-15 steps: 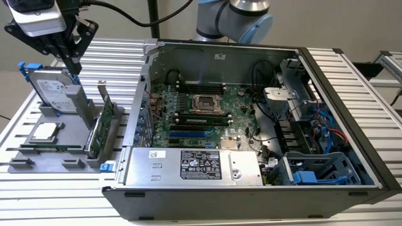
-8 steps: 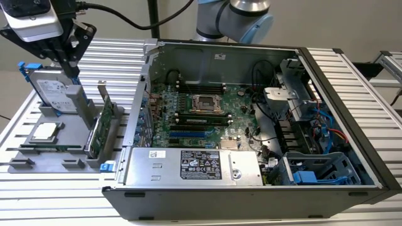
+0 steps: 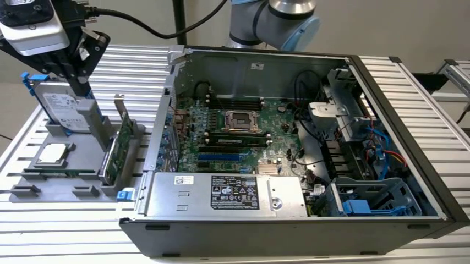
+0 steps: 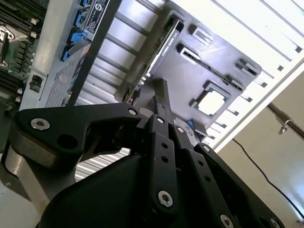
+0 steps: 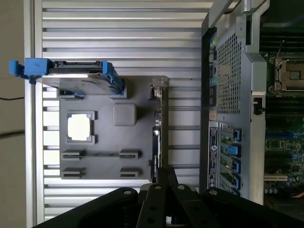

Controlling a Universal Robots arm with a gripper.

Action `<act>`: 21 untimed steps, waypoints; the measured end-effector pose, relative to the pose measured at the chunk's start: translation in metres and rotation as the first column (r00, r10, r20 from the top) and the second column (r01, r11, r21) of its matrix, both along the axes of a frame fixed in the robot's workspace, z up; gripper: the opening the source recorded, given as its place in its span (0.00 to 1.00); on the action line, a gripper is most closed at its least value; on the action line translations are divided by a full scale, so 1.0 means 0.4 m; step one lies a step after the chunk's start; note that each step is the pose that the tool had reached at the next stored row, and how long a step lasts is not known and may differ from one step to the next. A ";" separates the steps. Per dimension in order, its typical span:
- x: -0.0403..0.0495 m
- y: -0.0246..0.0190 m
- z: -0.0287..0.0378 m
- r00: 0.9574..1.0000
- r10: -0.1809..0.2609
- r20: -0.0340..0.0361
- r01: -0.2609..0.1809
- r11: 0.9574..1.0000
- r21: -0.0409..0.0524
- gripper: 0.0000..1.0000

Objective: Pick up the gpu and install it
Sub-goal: 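Pick up the gpu and move the gpu toward the slot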

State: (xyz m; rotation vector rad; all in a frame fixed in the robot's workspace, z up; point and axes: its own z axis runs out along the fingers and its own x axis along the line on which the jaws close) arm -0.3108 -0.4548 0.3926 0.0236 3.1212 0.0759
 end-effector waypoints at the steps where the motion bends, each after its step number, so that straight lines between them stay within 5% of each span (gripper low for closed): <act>1: 0.000 -0.003 0.000 1.000 0.000 0.000 0.000 1.000 0.000 0.00; 21: -0.001 -0.073 0.000 1.000 0.006 0.000 -0.006 1.000 0.000 0.00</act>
